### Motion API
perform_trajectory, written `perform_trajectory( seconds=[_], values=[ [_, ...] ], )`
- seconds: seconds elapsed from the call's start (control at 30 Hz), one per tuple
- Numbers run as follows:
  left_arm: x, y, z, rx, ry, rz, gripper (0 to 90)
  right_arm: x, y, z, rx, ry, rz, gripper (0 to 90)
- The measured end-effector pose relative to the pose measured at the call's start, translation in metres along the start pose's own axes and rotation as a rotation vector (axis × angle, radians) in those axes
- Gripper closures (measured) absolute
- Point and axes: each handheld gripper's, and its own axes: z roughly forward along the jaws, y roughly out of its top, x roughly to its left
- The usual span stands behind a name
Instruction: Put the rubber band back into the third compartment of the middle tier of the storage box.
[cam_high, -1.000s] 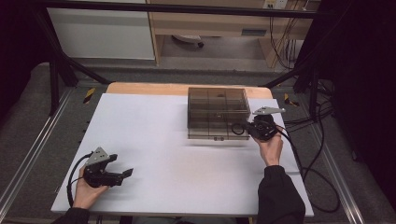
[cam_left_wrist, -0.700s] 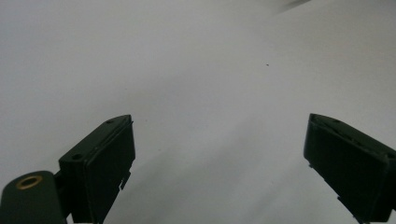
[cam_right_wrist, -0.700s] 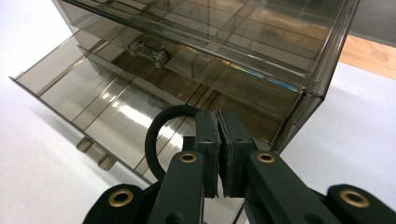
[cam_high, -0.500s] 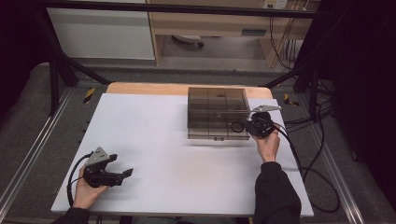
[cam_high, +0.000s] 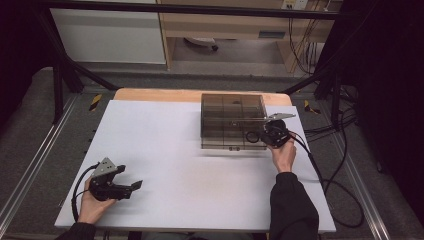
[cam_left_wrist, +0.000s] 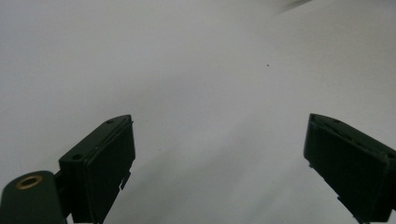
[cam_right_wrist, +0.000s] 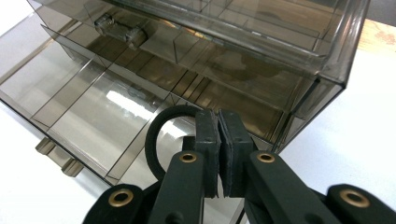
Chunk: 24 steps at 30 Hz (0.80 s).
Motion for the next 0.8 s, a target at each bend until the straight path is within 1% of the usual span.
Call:
perform_trajectory(
  seconds=[0.33, 0.63, 0.8],
  values=[
    [0.0, 0.0, 0.0, -0.001, 0.001, 0.0, 8.6, 0.001, -0.002, 0.005, 0.034, -0.013, -0.015, 87.4],
    [0.0, 0.0, 0.0, -0.001, 0.001, 0.001, 8.6, 0.003, -0.003, 0.009, 0.064, -0.01, -0.017, 87.1],
    [0.0, 0.0, 0.0, -0.001, 0.001, 0.001, 8.6, 0.003, -0.003, 0.011, 0.071, -0.011, -0.022, 86.0]
  ],
)
